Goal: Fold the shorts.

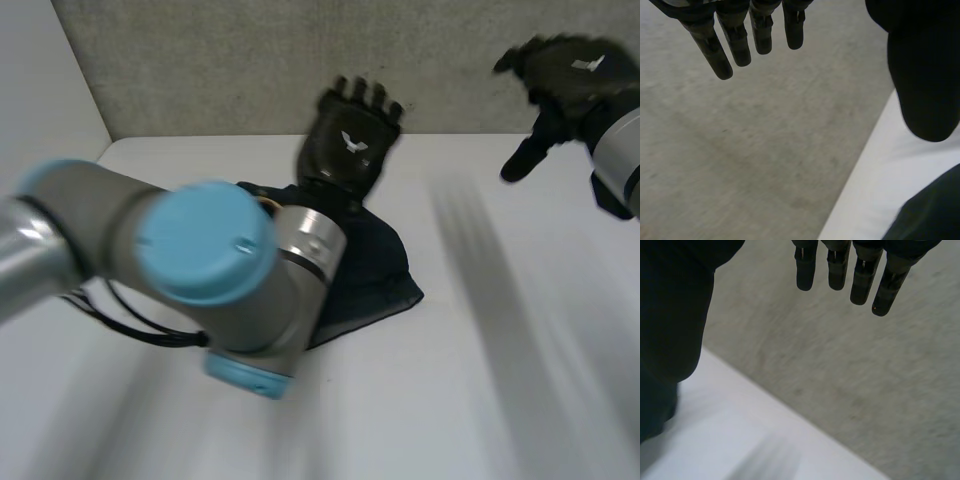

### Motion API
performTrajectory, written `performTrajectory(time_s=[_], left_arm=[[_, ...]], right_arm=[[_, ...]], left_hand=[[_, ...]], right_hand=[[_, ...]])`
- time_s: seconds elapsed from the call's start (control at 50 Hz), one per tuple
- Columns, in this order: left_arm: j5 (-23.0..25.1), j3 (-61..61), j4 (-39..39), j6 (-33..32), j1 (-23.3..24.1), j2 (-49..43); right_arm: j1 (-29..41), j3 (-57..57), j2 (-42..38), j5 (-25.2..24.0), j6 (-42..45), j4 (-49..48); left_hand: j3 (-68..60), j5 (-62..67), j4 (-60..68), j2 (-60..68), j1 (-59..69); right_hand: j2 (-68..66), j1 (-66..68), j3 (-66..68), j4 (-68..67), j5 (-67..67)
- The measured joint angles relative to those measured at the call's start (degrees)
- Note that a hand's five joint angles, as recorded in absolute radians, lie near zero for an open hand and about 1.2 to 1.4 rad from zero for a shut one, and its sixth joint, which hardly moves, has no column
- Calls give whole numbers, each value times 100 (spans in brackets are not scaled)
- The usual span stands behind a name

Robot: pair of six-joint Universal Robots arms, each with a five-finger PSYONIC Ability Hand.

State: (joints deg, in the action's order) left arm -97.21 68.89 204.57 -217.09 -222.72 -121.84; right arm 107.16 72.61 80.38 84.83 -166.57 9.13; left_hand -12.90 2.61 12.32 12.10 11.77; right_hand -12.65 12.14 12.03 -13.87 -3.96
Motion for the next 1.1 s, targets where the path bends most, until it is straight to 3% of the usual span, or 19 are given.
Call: performTrajectory(time_s=[0.1, 0.2, 0.32, 0.44, 0.5, 0.56, 0.74, 0.98, 1.02, 1.06, 1.08, 1.1], left_arm=[[5, 697, -200, 269, -577, 795], [127, 946, -688, 864, -1370, 959], [698, 744, -1276, 1381, -2277, 433], [1424, 314, -1434, 1441, -2773, -296], [1532, 237, -1436, 1433, -2833, -406], [1951, -184, -1397, 1381, -3043, -950], [2096, -698, -1290, 1105, -3063, -1660], [2006, -848, -906, 770, -2911, -1939], [1984, -840, -858, 774, -2895, -1923], [1941, -825, -809, 784, -2878, -1901], [1919, -818, -799, 787, -2874, -1893], [1895, -810, -790, 790, -2869, -1886]], right_arm=[[77, 68, -381, -271, 197, 388], [417, 242, -689, -348, 245, 515], [1230, 506, -990, -348, 163, 423], [1812, 741, -1286, -289, -301, -66], [1890, 775, -1349, -275, -448, -203], [2138, 823, -1698, -229, -1096, -815], [2433, 341, -2574, -126, -1353, -1244], [2748, -569, -3718, 469, -1227, -1368], [2771, -635, -3825, 543, -1202, -1446], [2792, -708, -3952, 613, -1153, -1589], [2799, -730, -3982, 626, -1136, -1640], [2805, -751, -4005, 634, -1120, -1693]], left_hand=[[0, 0, 0, 0, 0], [0, -1, 0, 0, 0], [-1, 11, 11, 13, 19], [-17, 23, 38, 92, 19], [-17, 23, 38, 92, 19], [-17, 23, 38, 102, 19], [-118, 139, 162, 235, 184], [-4566, 4571, 4640, 4700, 4571], [-4985, 5001, 5064, 5090, 4907], [-5470, 5476, 5557, 5584, 5257], [-5470, 5476, 5557, 5584, 5257], [-5514, 5484, 5640, 5622, 5257]], right_hand=[[0, 0, 0, 0, 0], [0, 0, 0, 0, 0], [0, 0, 0, 0, 0], [0, 0, 1, 0, 0], [0, 0, 0, 0, 0], [0, 0, 0, 0, 7], [0, 0, 0, 0, 0], [-34, 16, 48, -16, -16], [-376, 87, 447, -221, -275], [-2105, 1682, 2151, -1956, -1850], [-2105, 1682, 2151, -1956, -1850], [-3246, 2696, 3261, -3065, -2860]])
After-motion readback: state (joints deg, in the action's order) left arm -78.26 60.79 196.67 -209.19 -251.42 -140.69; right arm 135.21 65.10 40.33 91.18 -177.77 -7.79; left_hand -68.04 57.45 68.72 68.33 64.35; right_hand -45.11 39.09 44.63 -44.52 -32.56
